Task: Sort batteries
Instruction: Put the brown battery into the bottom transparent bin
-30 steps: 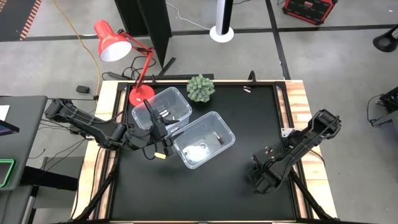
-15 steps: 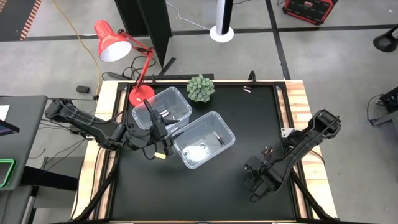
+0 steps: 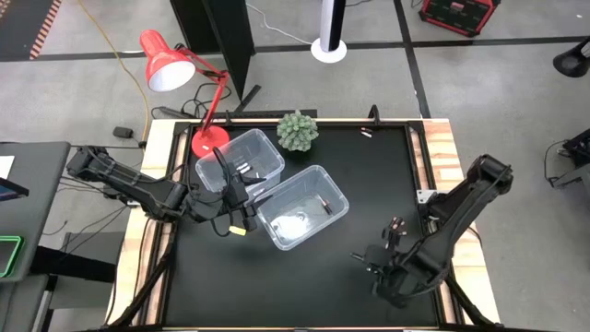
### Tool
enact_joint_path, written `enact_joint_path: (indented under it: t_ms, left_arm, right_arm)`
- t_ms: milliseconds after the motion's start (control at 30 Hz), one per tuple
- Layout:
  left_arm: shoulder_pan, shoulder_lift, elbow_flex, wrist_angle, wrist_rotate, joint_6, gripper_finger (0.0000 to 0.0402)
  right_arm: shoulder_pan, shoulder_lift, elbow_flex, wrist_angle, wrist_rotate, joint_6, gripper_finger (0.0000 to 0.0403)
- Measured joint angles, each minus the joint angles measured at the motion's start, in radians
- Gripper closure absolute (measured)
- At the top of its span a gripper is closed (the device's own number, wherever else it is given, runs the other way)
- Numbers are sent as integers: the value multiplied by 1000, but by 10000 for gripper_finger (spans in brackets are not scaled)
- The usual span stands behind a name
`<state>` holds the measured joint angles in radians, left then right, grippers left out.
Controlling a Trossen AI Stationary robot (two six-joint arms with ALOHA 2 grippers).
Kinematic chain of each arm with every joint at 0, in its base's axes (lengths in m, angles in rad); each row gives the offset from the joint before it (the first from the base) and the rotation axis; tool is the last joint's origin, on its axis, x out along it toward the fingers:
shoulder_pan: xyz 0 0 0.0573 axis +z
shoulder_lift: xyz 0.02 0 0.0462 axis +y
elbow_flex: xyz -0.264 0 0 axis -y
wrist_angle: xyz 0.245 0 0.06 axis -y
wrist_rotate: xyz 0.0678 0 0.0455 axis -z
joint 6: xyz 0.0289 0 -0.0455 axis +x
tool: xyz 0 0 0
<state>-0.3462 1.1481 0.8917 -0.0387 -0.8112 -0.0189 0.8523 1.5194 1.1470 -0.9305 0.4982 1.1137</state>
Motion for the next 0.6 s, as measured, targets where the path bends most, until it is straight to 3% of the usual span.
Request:
enact_joint_path:
  t_ms: [167,300,433,600]
  left_arm:
    - [0,0,0,0,0,0,182]
    - [0,0,0,0,0,0,182]
    - [0,0,0,0,0,-1,182]
    - [0,0,0,0,0,-7,182]
  right_arm:
    - [39,-75,7,86,237,-113,378]
    - [-5,-104,8,131,347,-246,378]
    - [-143,-114,8,197,356,-423,378]
    - [-342,-102,8,280,263,-616,378]
